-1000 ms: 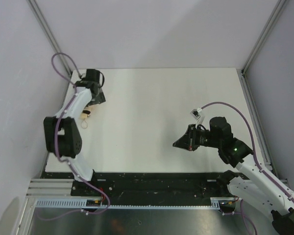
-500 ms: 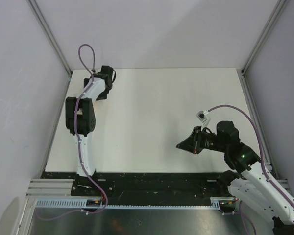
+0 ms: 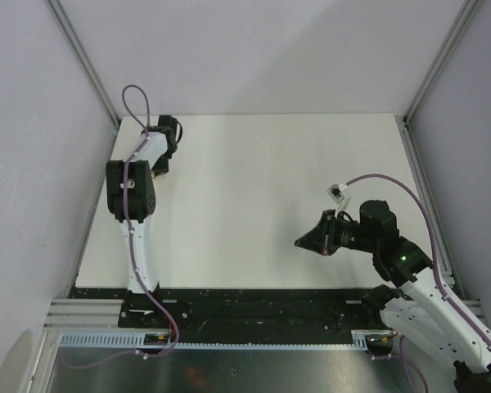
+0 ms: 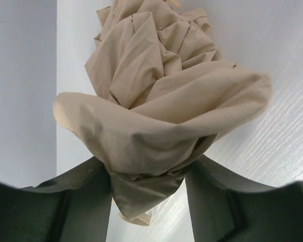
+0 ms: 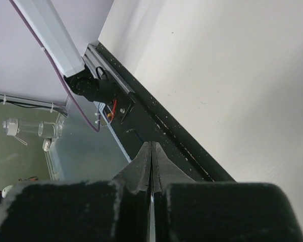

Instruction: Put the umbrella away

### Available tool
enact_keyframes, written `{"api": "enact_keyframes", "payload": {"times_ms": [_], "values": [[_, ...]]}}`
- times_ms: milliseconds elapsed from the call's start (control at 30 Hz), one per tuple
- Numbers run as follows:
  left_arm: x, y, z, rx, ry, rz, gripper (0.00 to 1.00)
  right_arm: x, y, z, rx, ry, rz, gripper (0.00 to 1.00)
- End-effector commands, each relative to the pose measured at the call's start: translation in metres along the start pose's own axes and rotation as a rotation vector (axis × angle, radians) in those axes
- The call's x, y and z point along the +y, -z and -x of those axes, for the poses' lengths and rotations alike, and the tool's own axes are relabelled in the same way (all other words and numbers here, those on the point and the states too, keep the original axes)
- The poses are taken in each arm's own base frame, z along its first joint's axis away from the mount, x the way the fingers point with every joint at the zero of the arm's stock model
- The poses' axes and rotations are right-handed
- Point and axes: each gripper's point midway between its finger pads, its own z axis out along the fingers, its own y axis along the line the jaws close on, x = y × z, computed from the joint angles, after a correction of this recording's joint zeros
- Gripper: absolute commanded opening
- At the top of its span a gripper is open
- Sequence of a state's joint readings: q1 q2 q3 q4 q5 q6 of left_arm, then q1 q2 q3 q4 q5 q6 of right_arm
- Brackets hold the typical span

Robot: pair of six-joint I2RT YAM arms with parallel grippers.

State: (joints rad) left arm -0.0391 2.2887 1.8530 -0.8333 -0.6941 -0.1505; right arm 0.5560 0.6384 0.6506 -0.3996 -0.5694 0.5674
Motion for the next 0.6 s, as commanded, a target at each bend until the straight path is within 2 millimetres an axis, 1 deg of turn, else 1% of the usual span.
{"api": "enact_keyframes", "payload": {"times_ms": [0, 67, 133, 200, 233, 300, 367, 467, 567], "values": [[0.000, -0.020, -0.003, 0.057, 0.051, -0.089, 0.51, 0.008, 0.002, 0.010, -0.038, 0.009, 0.030, 0.00], [-0.002, -0.023, -0.003, 0.074, 0.075, -0.132, 0.41, 0.010, 0.003, 0.012, -0.047, 0.007, 0.034, 0.00], [-0.003, -0.019, 0.002, 0.069, 0.090, -0.171, 0.29, 0.010, 0.002, 0.013, -0.048, 0.005, 0.035, 0.00], [-0.006, -0.008, 0.009, 0.056, 0.117, -0.229, 0.18, 0.009, 0.002, 0.013, -0.048, 0.001, 0.032, 0.00], [-0.009, 0.000, 0.012, 0.049, 0.135, -0.276, 0.14, 0.009, 0.002, 0.014, -0.049, 0.001, 0.031, 0.00], [-0.013, 0.026, 0.022, 0.023, 0.185, -0.389, 0.11, 0.008, 0.002, 0.014, -0.050, 0.001, 0.029, 0.00], [-0.018, 0.059, 0.033, -0.010, 0.238, -0.532, 0.10, 0.006, 0.000, 0.014, -0.043, 0.000, 0.023, 0.00], [-0.036, 0.118, 0.049, -0.057, 0.306, -0.860, 0.10, 0.001, -0.005, 0.012, -0.024, -0.004, 0.013, 0.00], [-0.060, 0.180, 0.056, -0.074, 0.347, -1.232, 0.11, -0.005, -0.014, 0.014, -0.010, -0.008, 0.002, 0.00]]}}
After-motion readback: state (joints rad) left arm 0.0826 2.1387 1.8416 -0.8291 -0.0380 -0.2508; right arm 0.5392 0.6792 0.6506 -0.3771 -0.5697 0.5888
